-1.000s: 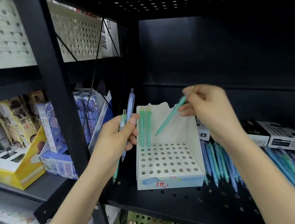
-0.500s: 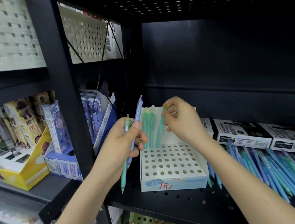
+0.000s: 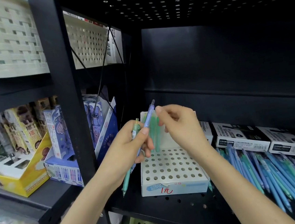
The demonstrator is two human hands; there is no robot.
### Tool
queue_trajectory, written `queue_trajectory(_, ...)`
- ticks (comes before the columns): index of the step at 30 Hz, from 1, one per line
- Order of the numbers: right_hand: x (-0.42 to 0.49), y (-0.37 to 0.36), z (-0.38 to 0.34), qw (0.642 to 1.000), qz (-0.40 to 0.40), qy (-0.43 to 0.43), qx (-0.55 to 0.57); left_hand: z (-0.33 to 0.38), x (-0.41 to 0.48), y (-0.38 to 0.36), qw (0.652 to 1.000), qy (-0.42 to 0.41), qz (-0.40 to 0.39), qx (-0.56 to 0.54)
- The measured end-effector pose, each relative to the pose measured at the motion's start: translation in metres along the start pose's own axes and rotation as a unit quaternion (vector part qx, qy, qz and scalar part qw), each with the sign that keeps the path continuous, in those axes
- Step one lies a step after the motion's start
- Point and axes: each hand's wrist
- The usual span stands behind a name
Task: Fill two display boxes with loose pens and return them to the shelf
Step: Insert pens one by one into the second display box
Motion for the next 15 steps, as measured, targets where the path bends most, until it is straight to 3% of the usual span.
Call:
queue_trajectory(4,-0.015,0.002,-0.017,0.993,-0.037,-0.029,0.105,0.005,-0.001,-0.003,0.999,-0.026,-0.015,0.016)
queue_trajectory(9,-0.021,0.007,-0.025,0.996,-0.013,-0.013,0.087,0.007,-0.003,-0.010,0.997,-0.049,-0.026,0.059)
queue_trajectory(15,-0.008,0.044,-0.026,0.975,0.182,0.047,0.115,0.003,-0.003,0.003,0.987,-0.051,0.073,0.132)
Point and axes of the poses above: each hand's wrist, its own x-axis towards the middle knuckle, its own y-axis out of the back of the hand, z = x × y, and after that the axes turned 15 degrees about x, right-handed
